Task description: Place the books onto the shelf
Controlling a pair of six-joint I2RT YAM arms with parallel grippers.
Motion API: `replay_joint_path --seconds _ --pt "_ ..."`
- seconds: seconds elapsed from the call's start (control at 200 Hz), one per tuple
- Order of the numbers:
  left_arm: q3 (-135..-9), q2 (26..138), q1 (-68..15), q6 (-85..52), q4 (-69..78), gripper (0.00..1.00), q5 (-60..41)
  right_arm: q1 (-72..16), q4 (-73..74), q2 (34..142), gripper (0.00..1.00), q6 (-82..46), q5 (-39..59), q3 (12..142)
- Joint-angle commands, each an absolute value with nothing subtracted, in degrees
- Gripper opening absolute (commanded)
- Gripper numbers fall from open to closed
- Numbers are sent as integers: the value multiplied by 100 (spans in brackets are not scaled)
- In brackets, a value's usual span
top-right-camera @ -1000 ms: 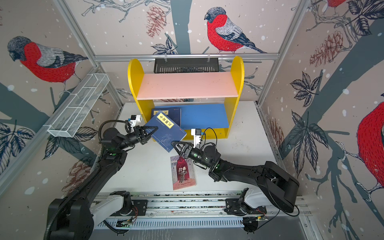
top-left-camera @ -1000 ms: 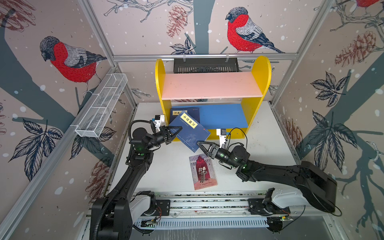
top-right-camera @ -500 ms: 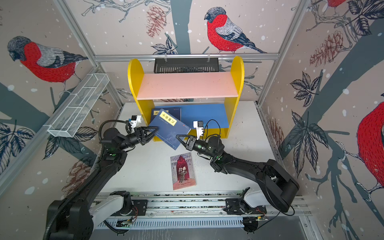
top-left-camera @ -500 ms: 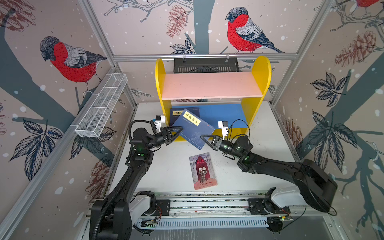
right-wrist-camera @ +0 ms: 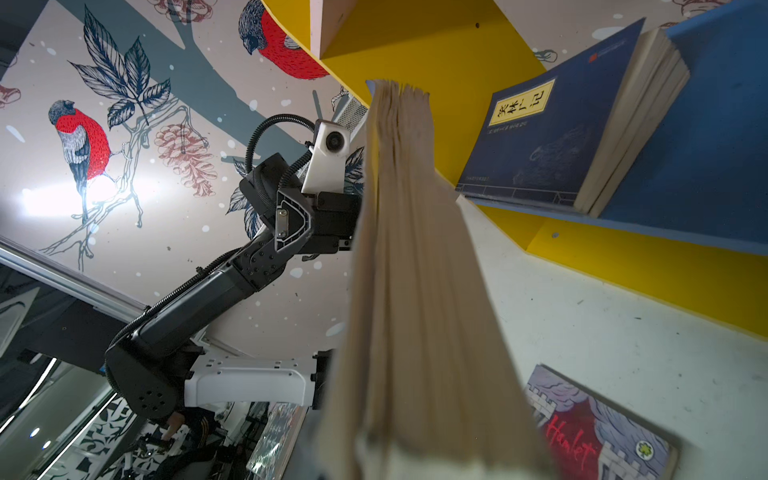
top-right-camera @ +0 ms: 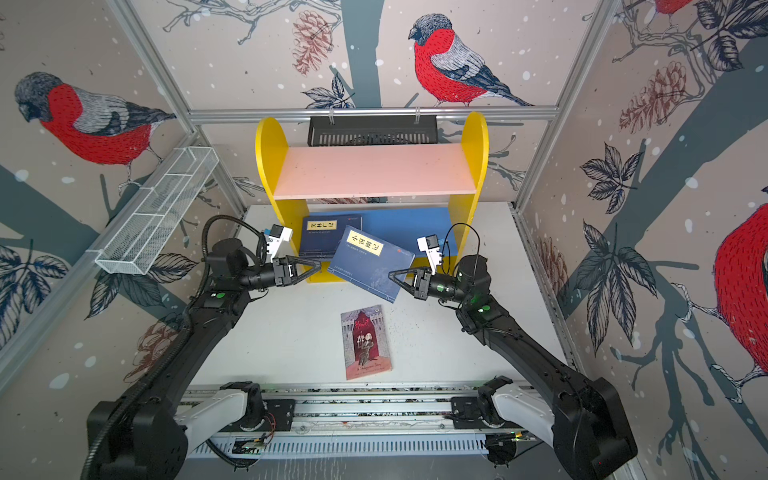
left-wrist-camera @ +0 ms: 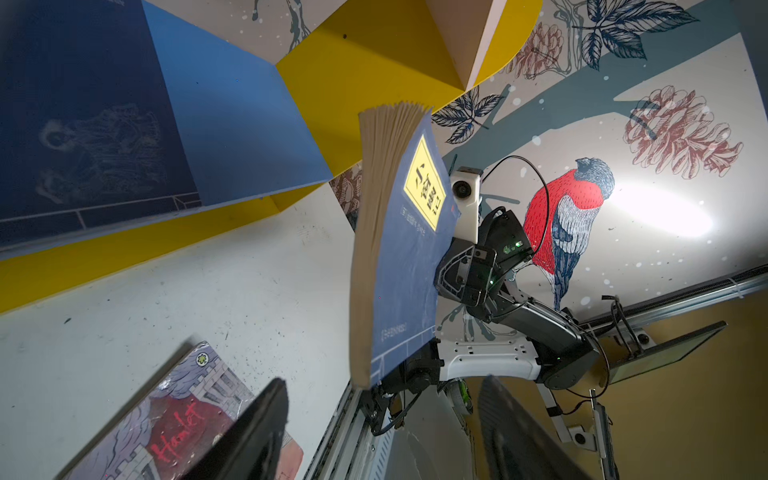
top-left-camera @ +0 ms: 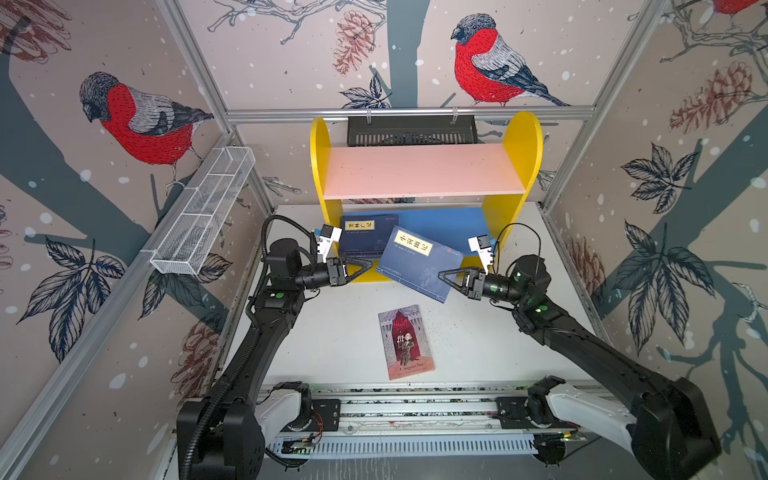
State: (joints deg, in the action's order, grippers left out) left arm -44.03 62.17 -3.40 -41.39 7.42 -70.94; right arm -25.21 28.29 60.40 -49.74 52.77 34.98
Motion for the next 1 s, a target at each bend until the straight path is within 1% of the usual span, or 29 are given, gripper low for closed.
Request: replay_joint_path --seconds 0.0,0.22,0.33,0.375,0.455,0.505,0.57,0.635,0.675,0.71,0.74,0.76,0.815,0.865,0.995 --pt "-4320 6236 -406 -3883 816 74 -7510 -2508 2421 5925 0 -4597 6087 3624" --pt "-4178 6293 -635 -4662 1527 77 -8061 -2549 1920 6053 1 -4283 6410 3945" --pt "-4105 6267 -757 -4709 1604 74 -8025 -2658 1922 6210 0 -4209 6574 4060" --pt "-4090 6253 -813 -4720 1637 72 -8032 -2710 1825 6321 1 -4107 6653 4131" --pt "-4070 6253 -886 -4743 1636 60 -8060 -2794 1613 6518 1 -3927 6699 4289" --pt "-4053 6258 -910 -4749 1660 48 -8085 -2845 1607 6649 1 -3894 6740 4377" --pt "-4020 6261 -910 -4761 1685 36 -8062 -2919 1642 6788 1 -3880 6726 4490" --pt "-3961 6267 -914 -4819 1775 17 -8002 -2991 1635 6946 2 -3856 6716 4619" --pt "-3925 6267 -914 -4857 1833 9 -7959 -3029 1643 7052 2 -3842 6707 4701" --pt "-3905 6271 -914 -4893 1874 4 -7925 -3049 1648 7135 5 -3832 6677 4758" --pt "-3895 6267 -914 -4919 1896 0 -7891 -3058 1661 7154 13 -3832 6640 4795" --pt "-3894 6268 -914 -4922 1905 0 -7874 -3059 1674 7154 17 -3839 6602 4808" --pt "-3924 6258 -907 -4893 1908 0 -7839 -3038 1695 7344 21 -3857 6472 4812" --pt "-3948 6241 -884 -4857 1879 0 -7807 -2984 1778 7346 33 -3916 6331 4752" --pt "-4089 6236 -772 -4612 1562 0 -7653 -2761 2775 7206 37 -4632 6240 4192"
